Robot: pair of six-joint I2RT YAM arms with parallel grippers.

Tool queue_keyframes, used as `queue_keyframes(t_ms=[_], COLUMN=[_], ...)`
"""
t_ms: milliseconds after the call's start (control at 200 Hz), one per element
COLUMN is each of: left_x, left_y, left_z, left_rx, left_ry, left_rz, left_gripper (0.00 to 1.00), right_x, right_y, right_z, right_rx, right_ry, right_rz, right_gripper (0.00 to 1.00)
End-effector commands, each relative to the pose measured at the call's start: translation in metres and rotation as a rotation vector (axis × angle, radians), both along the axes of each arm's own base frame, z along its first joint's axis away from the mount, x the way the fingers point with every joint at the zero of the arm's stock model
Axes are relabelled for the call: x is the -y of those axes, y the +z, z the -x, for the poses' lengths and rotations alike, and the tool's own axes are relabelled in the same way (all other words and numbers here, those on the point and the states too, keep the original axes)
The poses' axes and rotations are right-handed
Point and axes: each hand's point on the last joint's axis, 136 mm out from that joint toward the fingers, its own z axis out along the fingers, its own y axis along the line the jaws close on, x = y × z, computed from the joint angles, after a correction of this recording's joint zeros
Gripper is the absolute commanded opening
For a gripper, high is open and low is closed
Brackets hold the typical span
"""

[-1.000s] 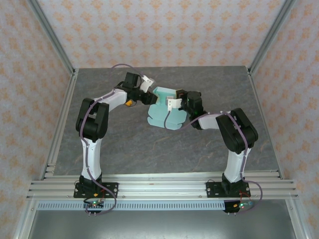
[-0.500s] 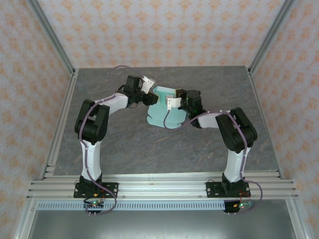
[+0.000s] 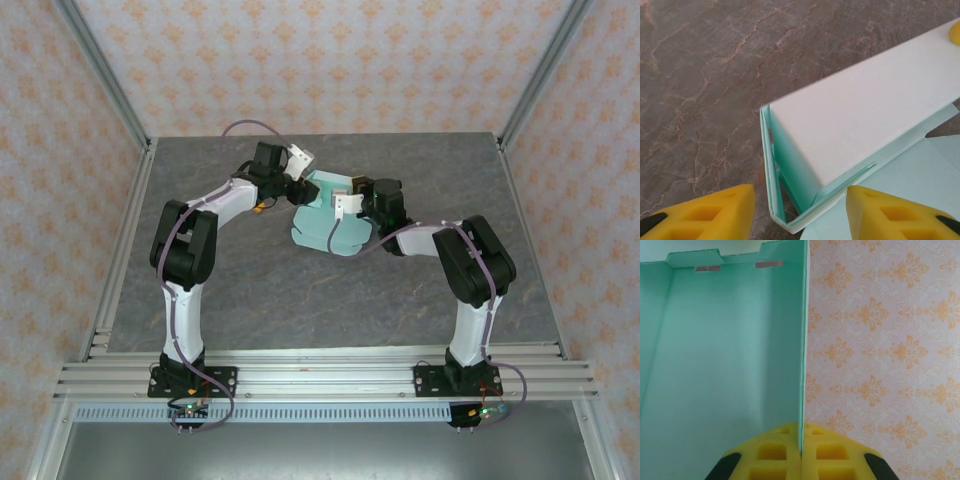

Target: Fold the paper box

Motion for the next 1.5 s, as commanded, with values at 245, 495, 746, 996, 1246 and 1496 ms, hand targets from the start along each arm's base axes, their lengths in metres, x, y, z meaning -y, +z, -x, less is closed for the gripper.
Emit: queue_keyframes(t_ms=[245,495,746,996,1246,1496], left_x=[0.001,-0.012,-0.018,-0.022,-0.015,0.000], left_y=[0.016,-0.003,-0.005,-0.009,-0.011,-0.013], left_z=[-0.019,-0.009,0.001,0.005,0.000,-0.002], left_rx=[0.058,0.012,-0.018,-0.040,-0.064,-0.066], left_ry=[-0.005,0.019,0.025,0.025,0.012,-0.014], left_rz=[-0.051,-0.135,-0.158,-0.188,-0.172,-0.139], left_gripper=[0.51,0.51,0.51,0.51,0.48,0.48], right_x=[-0.013,-0.013,-0.012,-0.009,-0.006,-0.004], right_y=[-0.014,-0.008,-0.002,0.000,-0.003,-0.017], right_z=[0.007,0.001,-0.002,-0.003,-0.001,-0.002], right_rx=[-0.064,-0.047,-0.031,-0.034,-0.042,-0.053], right_ry=[0.066,0.055,0.039,0.025,0.018,0.012], right_rz=[-0.001,-0.013,-0.022,-0.052,-0.088,-0.036], right_gripper=[0.00,0.00,0.00,0.00,0.00,0.00])
